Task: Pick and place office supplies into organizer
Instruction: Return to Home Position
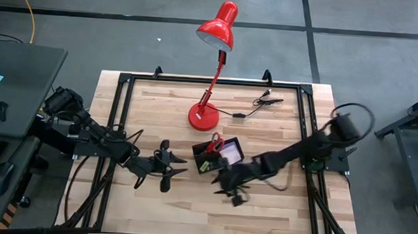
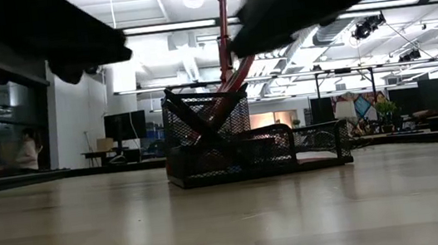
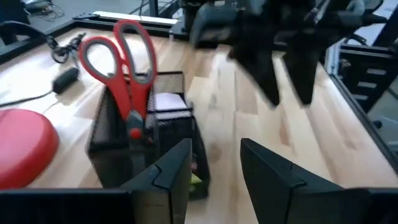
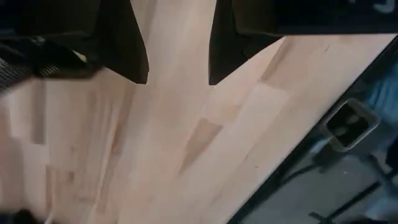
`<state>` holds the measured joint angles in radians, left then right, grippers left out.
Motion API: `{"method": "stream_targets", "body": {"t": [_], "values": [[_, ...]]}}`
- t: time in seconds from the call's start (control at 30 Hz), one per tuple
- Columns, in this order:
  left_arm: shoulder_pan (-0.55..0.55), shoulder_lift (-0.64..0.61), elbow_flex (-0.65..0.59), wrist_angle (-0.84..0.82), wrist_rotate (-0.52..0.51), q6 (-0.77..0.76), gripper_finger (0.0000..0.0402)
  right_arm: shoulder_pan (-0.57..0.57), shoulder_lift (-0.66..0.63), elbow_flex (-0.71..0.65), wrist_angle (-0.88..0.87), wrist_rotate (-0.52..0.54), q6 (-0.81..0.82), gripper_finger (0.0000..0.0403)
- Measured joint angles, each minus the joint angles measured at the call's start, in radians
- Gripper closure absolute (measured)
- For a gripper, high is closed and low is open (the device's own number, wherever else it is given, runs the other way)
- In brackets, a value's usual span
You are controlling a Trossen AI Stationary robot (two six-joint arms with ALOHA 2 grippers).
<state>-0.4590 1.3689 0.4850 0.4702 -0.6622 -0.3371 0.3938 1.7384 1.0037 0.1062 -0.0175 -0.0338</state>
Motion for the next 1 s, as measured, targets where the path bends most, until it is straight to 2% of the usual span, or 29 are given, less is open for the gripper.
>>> {"method": "stream_targets", "body": {"t": [0.1,0.23,0.3,0.37,0.43,0.57,0.67,0.8,1.0], "values": [[0.059,0.006,-0.005,0.03,0.051,0.029,0.0275,0.023,-0.127,-0.152,0.145,-0.007,-0.019,0.0247],[0.127,0.017,-0.044,0.187,0.227,0.166,0.0275,0.037,-0.28,-0.394,0.386,-0.113,-0.045,0.0245],[0.126,0.011,-0.069,0.185,0.21,0.173,0.0275,0.049,-0.366,-0.499,0.432,-0.053,-0.008,0.0244],[0.125,-0.002,-0.102,0.186,0.138,0.155,0.0275,0.057,-0.444,-0.582,0.443,0.019,0.012,0.0245],[0.126,-0.013,-0.129,0.21,0.107,0.15,0.0275,0.064,-0.517,-0.646,0.445,0.034,0.004,0.0247],[0.126,-0.036,-0.183,0.279,0.141,0.177,0.0275,0.065,-0.65,-0.714,0.459,0.026,-0.001,0.0245],[0.126,-0.074,-0.23,0.3,0.132,0.175,0.0275,0.063,-0.746,-0.749,0.379,0.053,0.007,0.0245],[0.126,-0.156,-0.319,0.382,0.116,0.183,0.0275,0.059,-0.856,-0.803,0.329,0.126,0.03,0.0247],[0.126,-0.316,-0.426,0.398,0.113,0.203,0.0275,0.027,-1.024,-0.838,0.256,0.096,0.003,0.0245]]}}
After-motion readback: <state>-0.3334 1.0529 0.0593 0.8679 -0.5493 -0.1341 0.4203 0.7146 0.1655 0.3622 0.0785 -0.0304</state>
